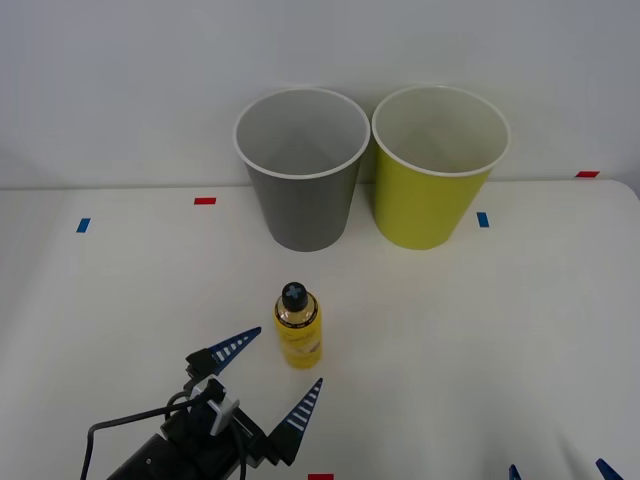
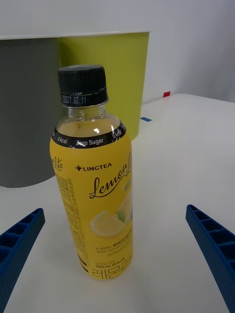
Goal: Put cans in the gray bin and PET bottles in the light green bin.
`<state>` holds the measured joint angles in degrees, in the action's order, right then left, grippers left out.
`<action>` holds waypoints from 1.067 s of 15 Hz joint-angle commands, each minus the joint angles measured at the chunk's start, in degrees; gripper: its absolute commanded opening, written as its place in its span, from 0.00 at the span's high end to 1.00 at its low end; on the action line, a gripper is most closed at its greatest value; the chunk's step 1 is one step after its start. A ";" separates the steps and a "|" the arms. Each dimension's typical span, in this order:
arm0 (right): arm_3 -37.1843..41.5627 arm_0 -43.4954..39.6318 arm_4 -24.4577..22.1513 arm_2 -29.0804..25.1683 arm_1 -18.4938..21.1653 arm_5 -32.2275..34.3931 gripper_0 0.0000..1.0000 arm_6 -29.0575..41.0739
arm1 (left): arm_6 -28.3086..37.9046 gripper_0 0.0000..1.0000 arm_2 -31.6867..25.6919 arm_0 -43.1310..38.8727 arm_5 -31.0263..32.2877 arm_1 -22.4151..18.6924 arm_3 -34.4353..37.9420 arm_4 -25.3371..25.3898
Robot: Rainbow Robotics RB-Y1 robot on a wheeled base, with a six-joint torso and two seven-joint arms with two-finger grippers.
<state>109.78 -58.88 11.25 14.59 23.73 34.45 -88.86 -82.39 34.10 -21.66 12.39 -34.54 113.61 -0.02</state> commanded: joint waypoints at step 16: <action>0.00 0.00 0.00 0.00 0.00 0.00 0.01 0.00 | 0.38 0.00 2.38 10.41 -12.39 4.92 0.03 1.60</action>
<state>109.78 -58.88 11.25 14.59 23.73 34.45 -88.86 -82.05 36.42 -11.61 0.63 -29.88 113.61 1.54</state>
